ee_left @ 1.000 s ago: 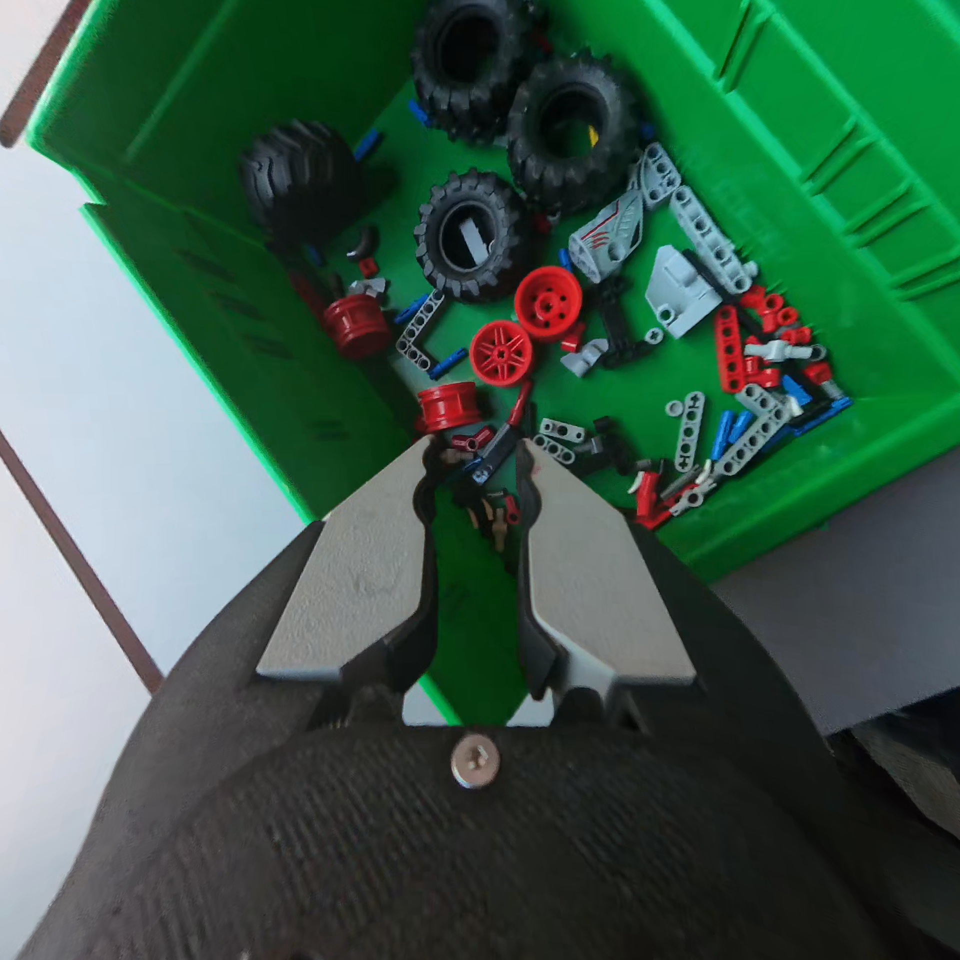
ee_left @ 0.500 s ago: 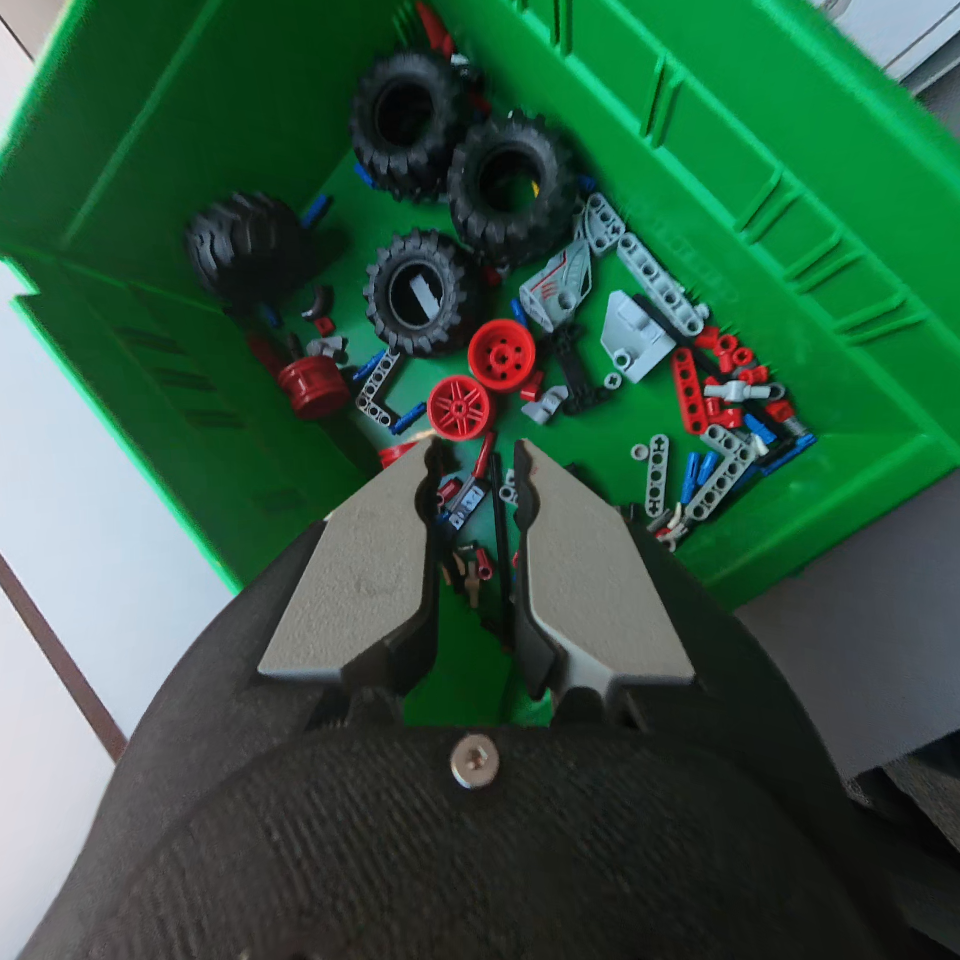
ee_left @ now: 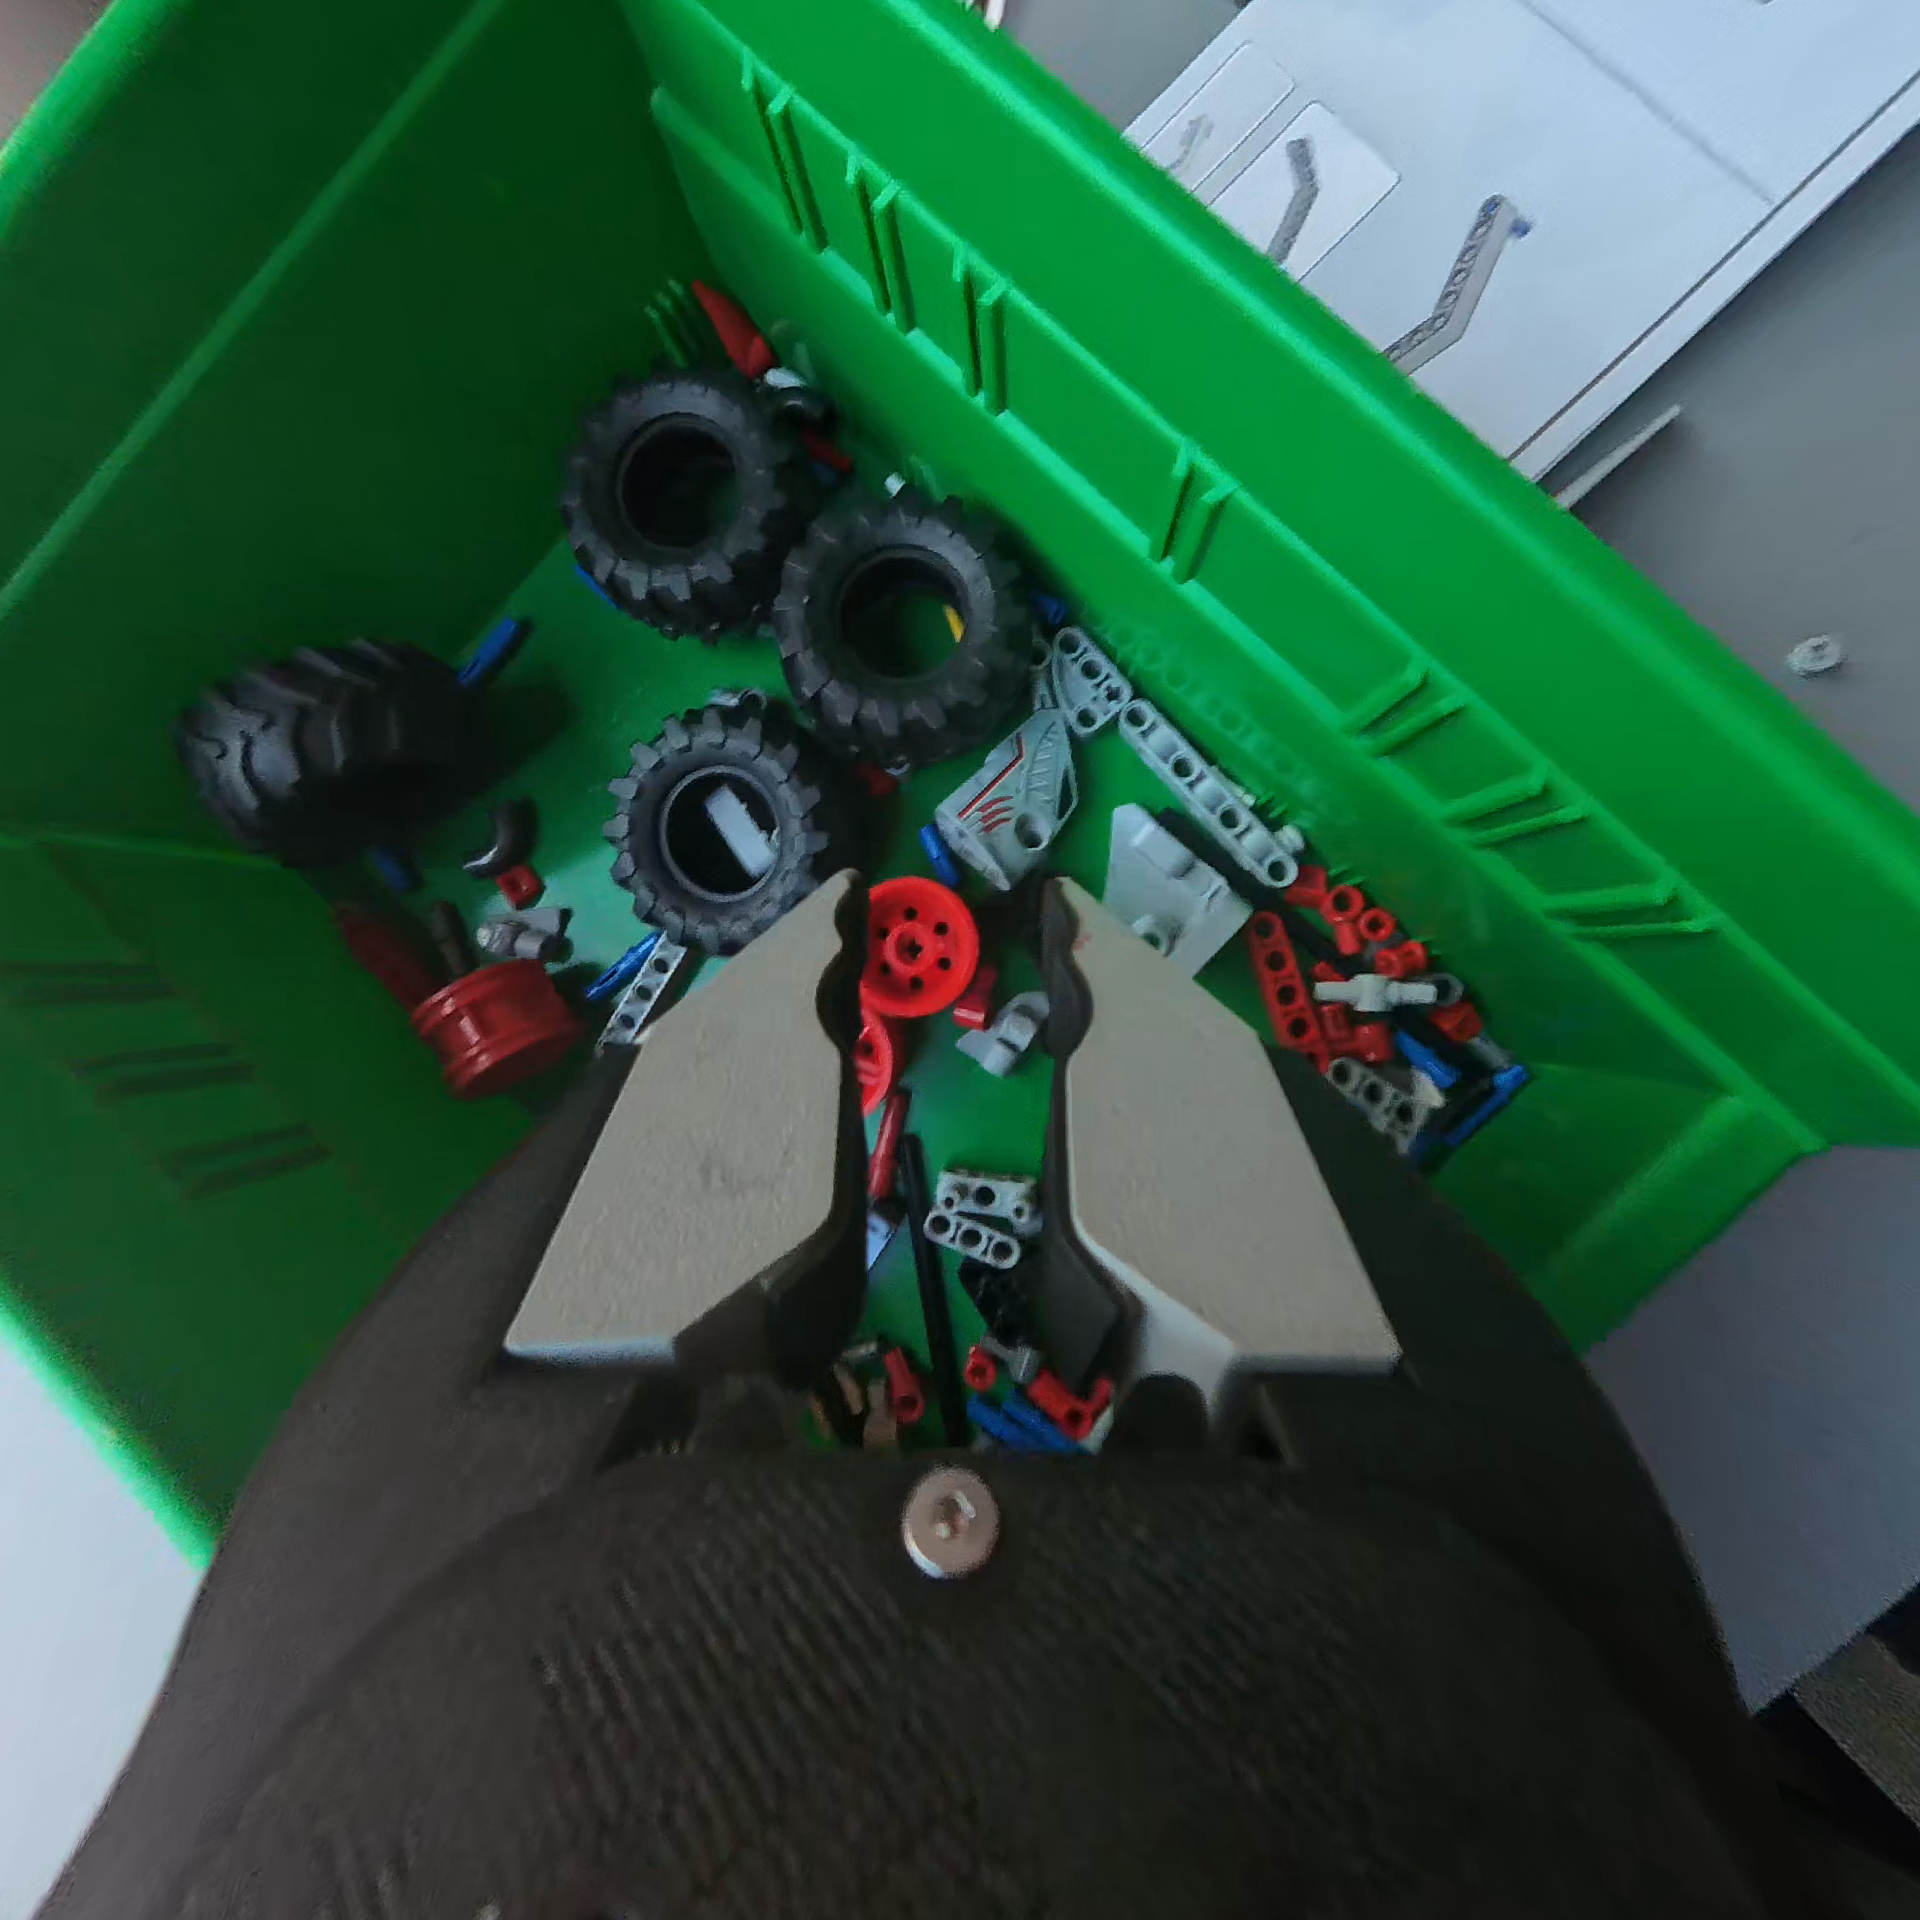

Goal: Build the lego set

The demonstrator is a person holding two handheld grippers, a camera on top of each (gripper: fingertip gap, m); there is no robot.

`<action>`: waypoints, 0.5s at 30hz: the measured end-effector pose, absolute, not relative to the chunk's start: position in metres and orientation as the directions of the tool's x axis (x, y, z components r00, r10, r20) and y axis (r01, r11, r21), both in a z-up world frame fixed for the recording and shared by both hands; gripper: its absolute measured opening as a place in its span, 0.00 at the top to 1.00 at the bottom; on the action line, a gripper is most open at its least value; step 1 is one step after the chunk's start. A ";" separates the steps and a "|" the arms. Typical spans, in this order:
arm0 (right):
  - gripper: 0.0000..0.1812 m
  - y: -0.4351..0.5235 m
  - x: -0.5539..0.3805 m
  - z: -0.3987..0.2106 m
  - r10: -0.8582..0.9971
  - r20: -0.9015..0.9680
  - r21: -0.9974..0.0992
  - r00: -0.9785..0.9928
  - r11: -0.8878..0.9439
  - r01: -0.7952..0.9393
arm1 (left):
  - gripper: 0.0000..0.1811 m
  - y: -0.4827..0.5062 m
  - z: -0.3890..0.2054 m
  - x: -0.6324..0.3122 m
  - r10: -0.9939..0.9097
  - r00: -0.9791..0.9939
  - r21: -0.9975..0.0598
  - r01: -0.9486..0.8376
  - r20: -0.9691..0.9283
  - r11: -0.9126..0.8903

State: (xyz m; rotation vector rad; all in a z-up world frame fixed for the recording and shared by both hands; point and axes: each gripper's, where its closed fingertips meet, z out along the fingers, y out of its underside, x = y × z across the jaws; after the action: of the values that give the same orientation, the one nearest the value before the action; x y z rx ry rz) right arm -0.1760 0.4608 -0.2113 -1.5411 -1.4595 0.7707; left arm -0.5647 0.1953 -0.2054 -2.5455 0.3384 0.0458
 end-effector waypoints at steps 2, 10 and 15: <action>0.80 0.461 -0.177 -0.215 0.987 0.107 -0.880 0.124 0.036 0.473 | 0.81 0.202 -0.206 -0.539 -0.312 0.950 -0.582 -0.252 0.002 -0.773; 0.80 0.466 -0.175 -0.213 0.983 0.099 -0.889 0.152 0.018 0.458 | 0.83 0.189 -0.242 -0.572 -0.260 0.921 -0.339 -0.352 -0.289 -0.873; 0.80 0.469 -0.175 -0.214 0.982 0.092 -0.886 0.164 0.006 0.464 | 0.82 0.188 -0.224 -0.521 -0.378 0.925 -0.519 -0.308 0.032 -0.797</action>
State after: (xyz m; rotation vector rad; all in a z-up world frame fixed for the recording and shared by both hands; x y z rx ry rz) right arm -0.1751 0.4689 -0.2142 -1.5896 -1.4253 0.7671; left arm -0.5210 0.1882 -0.2243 -2.5590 0.4914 -0.1811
